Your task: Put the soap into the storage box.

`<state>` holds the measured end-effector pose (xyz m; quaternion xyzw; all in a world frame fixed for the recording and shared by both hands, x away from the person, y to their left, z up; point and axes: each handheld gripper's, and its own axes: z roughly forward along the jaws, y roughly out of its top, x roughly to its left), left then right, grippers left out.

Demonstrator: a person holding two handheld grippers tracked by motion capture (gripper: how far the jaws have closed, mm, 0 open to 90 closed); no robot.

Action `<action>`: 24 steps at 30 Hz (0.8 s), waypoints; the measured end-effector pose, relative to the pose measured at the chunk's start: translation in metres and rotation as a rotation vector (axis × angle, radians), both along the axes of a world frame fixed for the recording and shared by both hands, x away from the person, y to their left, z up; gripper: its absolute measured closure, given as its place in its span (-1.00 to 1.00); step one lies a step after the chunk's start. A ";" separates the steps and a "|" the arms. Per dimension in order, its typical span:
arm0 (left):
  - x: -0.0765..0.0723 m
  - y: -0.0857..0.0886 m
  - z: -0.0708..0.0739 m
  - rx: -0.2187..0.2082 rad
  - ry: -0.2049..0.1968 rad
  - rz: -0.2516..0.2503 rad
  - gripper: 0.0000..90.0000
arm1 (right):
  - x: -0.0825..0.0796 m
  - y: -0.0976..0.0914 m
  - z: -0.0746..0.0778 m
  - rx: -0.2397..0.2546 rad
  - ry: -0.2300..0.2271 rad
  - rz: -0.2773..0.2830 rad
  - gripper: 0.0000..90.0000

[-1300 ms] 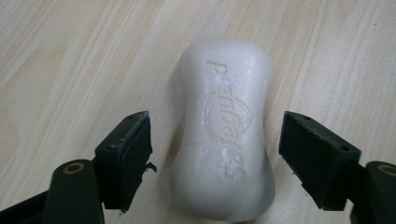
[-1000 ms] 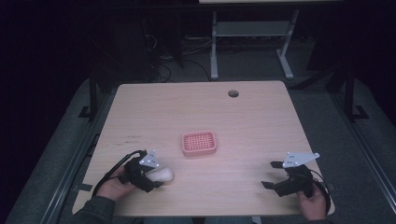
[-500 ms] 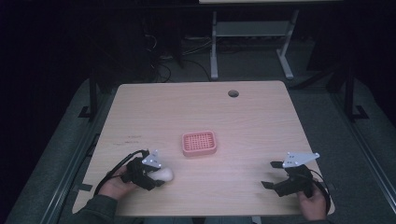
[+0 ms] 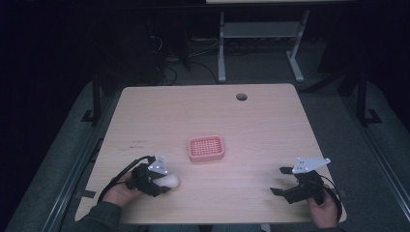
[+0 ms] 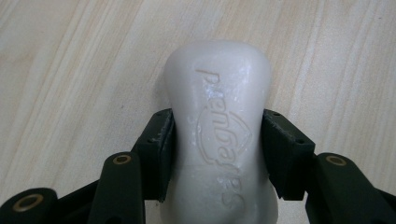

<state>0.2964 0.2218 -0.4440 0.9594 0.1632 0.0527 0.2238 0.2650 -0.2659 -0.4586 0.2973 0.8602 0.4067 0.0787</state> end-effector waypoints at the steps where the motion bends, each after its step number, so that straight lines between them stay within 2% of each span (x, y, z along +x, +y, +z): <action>1: 0.000 0.000 0.000 0.000 0.000 0.000 0.07 | 0.000 0.000 0.000 0.000 0.001 -0.001 -0.69; 7: 0.000 -0.001 0.001 0.008 0.004 0.011 0.09 | 0.000 0.000 0.000 0.001 0.000 -0.003 -0.69; 9: 0.000 -0.001 0.001 0.000 0.025 0.013 0.09 | 0.000 -0.001 0.000 0.000 -0.005 0.000 -0.69; 16: -0.002 -0.003 0.002 0.010 0.023 0.012 0.09 | 0.000 0.000 0.000 -0.002 -0.009 0.004 -0.69; 19: -0.002 -0.002 0.003 0.007 0.019 0.014 0.09 | 0.000 0.000 0.001 -0.002 -0.008 0.001 -0.69; 20: -0.003 -0.002 0.004 -0.010 0.017 0.026 0.09 | -0.001 0.000 0.001 0.000 -0.003 -0.003 -0.69; 24: -0.002 0.000 0.008 -0.010 0.010 0.025 0.09 | -0.002 -0.001 0.001 0.002 -0.008 -0.007 -0.69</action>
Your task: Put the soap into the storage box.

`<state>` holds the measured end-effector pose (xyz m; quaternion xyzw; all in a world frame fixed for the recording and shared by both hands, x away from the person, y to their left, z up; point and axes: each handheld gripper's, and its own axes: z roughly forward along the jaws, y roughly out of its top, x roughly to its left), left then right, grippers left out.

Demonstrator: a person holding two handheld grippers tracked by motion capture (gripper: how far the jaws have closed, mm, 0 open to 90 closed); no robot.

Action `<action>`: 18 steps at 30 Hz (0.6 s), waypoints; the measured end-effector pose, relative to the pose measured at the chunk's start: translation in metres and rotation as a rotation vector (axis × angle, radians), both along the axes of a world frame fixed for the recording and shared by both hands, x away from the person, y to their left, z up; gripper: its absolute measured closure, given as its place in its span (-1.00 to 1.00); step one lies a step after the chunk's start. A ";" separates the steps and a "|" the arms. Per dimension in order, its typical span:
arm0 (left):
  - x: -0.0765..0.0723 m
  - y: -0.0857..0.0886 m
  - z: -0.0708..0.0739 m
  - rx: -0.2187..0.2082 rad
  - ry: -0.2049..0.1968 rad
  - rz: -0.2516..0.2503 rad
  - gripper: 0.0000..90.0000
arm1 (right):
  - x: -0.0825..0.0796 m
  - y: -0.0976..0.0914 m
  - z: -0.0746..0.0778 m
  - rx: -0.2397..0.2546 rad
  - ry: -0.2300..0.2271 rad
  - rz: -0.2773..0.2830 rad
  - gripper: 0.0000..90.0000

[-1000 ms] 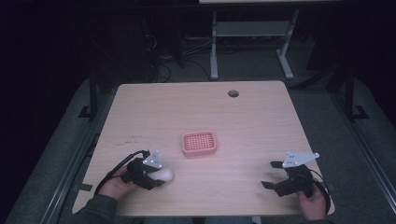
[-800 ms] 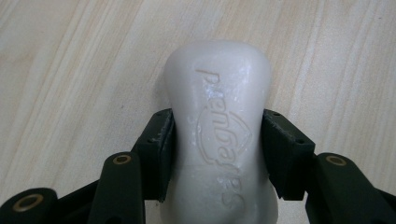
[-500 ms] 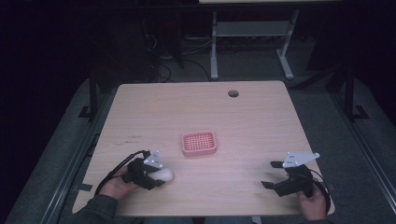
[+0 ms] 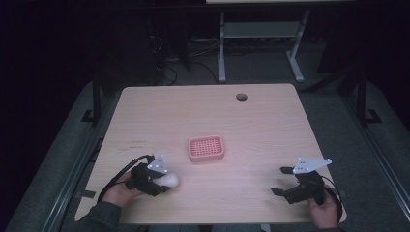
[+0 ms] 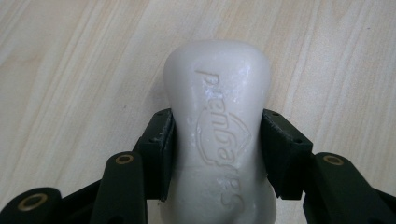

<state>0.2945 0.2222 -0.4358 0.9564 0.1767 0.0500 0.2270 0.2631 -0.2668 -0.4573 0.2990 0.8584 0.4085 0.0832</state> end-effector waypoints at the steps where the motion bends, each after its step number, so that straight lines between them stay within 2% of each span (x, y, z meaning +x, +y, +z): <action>1: 0.001 0.000 0.001 0.000 -0.005 -0.001 0.09 | 0.000 0.000 0.000 -0.001 0.000 -0.001 -0.69; 7: 0.005 -0.003 0.010 -0.019 -0.009 -0.003 0.09 | -0.001 0.001 0.000 0.001 -0.002 0.001 -0.69; 18: 0.017 -0.019 0.023 0.000 -0.014 -0.027 0.09 | -0.004 0.000 0.001 0.013 -0.010 0.000 -0.69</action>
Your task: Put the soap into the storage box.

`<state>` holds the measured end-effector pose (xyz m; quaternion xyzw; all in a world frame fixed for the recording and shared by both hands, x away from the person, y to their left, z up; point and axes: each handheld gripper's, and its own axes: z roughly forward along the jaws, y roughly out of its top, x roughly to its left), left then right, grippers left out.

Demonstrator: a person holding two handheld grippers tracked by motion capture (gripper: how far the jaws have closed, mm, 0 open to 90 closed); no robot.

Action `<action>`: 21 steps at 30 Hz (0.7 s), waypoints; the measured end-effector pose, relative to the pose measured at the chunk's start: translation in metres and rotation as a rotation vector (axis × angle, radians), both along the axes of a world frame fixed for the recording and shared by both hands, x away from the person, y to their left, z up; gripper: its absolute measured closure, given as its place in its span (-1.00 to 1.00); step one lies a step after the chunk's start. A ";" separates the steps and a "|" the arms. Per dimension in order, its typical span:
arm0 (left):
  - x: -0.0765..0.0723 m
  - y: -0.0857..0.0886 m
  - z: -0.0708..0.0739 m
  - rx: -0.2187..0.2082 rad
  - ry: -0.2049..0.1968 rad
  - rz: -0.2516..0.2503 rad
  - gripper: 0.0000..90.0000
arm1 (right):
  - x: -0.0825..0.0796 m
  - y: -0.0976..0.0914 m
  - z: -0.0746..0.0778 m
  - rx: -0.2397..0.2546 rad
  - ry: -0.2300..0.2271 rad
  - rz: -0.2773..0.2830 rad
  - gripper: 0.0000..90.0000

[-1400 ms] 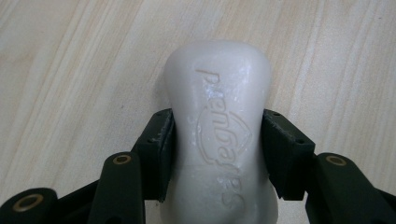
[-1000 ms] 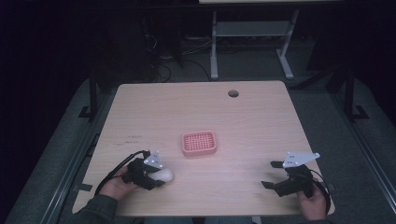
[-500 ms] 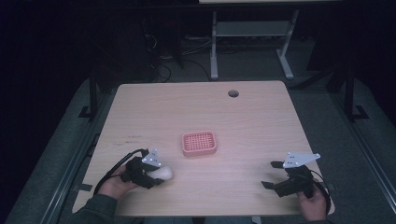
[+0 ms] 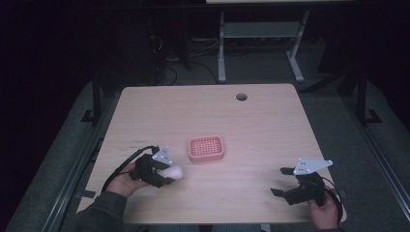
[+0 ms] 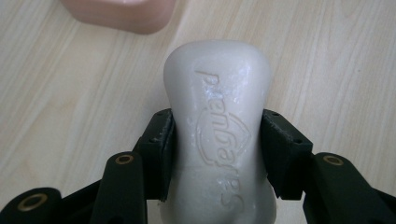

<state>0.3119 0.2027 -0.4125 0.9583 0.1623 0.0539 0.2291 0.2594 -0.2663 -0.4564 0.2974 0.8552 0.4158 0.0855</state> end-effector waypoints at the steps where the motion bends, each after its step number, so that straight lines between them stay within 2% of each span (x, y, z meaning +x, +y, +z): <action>1: 0.001 -0.002 0.001 0.001 0.004 -0.002 0.09 | 0.000 0.000 0.000 0.001 0.002 0.000 -0.69; 5: 0.004 -0.009 0.004 0.029 0.010 -0.014 0.09 | -0.001 0.000 0.001 0.008 -0.004 0.002 -0.69; 21: 0.022 -0.026 0.011 0.029 0.021 -0.033 0.09 | -0.001 0.003 0.001 0.011 -0.001 0.022 -0.69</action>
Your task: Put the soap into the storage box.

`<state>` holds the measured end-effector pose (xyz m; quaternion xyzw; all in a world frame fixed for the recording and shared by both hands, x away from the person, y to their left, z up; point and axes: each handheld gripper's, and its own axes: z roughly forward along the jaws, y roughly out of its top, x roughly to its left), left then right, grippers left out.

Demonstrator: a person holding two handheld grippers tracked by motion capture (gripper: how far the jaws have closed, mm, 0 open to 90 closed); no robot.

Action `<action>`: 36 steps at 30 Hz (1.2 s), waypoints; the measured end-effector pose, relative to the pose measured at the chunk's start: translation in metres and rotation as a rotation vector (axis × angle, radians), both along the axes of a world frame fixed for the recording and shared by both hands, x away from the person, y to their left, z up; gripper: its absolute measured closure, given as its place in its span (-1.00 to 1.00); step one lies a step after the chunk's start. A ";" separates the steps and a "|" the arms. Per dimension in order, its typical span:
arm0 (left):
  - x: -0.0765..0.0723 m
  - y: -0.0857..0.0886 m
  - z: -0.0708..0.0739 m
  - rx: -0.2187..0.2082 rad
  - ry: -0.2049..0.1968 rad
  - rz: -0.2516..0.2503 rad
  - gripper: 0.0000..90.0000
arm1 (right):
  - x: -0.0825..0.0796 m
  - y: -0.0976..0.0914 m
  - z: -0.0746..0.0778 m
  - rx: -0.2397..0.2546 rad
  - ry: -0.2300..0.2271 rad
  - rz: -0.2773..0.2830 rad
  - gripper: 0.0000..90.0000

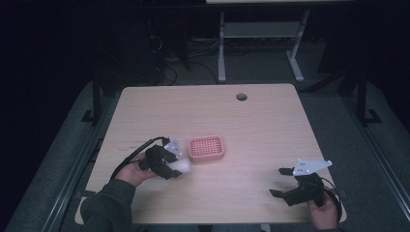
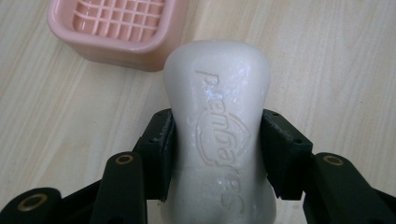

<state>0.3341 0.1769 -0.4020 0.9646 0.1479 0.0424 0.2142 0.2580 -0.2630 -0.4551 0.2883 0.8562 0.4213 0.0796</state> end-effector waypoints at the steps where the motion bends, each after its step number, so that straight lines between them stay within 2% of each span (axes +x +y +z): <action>1: 0.000 0.000 0.000 0.000 0.000 0.000 0.09 | 0.000 0.000 0.000 -0.001 0.002 0.003 -0.69; 13: 0.016 -0.015 0.004 0.010 0.010 -0.016 0.09 | 0.000 -0.002 0.000 0.006 0.003 0.000 -0.69; 36: 0.045 -0.029 0.008 0.005 0.022 -0.011 0.09 | -0.001 -0.003 0.001 0.012 -0.011 -0.007 -0.69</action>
